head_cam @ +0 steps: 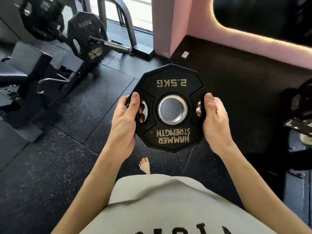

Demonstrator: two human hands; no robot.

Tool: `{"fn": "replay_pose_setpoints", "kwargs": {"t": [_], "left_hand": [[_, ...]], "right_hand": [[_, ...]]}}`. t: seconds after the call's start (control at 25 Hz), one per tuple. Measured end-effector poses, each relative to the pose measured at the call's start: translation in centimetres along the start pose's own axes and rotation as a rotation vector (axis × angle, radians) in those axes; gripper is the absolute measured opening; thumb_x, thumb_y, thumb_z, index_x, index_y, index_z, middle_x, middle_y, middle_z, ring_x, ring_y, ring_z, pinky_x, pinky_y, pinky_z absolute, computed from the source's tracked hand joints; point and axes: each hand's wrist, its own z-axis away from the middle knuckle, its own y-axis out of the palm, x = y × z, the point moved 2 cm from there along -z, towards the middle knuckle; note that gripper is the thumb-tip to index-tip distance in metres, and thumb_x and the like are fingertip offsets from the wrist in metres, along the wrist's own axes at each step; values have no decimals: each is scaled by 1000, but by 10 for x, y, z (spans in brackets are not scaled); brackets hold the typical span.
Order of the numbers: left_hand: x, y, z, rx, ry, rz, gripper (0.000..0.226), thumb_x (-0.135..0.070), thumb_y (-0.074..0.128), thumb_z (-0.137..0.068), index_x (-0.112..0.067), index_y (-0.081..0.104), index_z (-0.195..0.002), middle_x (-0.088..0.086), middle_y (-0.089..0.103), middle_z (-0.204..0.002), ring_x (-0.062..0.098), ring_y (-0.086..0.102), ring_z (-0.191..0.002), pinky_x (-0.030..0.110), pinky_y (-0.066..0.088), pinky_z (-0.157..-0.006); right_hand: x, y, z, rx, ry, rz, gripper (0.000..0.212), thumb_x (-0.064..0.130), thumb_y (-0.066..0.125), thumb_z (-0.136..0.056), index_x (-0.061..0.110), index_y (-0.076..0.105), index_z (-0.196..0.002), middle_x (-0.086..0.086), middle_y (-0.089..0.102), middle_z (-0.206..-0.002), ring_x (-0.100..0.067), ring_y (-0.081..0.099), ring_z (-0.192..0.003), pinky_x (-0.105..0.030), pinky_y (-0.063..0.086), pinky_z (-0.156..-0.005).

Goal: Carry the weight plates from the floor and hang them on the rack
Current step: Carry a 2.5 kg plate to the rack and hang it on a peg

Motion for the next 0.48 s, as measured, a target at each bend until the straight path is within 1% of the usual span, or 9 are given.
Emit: {"fn": "replay_pose_setpoints", "kwargs": {"t": [0.08, 0.2, 0.28, 0.48], "left_hand": [[-17, -2, -60, 59, -9, -20, 22, -33, 46, -102, -17, 49, -86, -6, 50, -69, 6, 41, -54, 22, 36, -59], [-41, 6, -142, 123, -54, -39, 22, -33, 47, -102, -18, 50, -86, -6, 50, -69, 6, 40, -54, 22, 35, -59], [-52, 19, -198, 169, -64, -49, 23, -33, 47, -102, -18, 50, -85, -6, 50, -69, 7, 40, -55, 22, 35, -58], [-60, 72, -327, 204, -74, -58, 22, -32, 49, -101, -17, 52, -85, -7, 50, -68, 7, 40, -56, 16, 37, -52]], "right_hand": [[8, 24, -44, -57, -8, -13, 36, 45, 38, -101, 16, 52, -84, 6, 53, -71, -1, 49, -66, -21, 43, -68], [21, 47, -106, -157, 14, -35, 35, 41, 39, -102, 14, 52, -84, 6, 53, -69, 1, 49, -63, -15, 43, -66], [29, 56, -152, -215, 13, -42, 34, 41, 40, -102, 15, 52, -83, 6, 53, -69, 0, 49, -64, -15, 43, -65], [33, 57, -277, -292, 33, -32, 34, 44, 40, -101, 18, 54, -83, 8, 54, -69, 2, 51, -64, -13, 44, -65]]}}
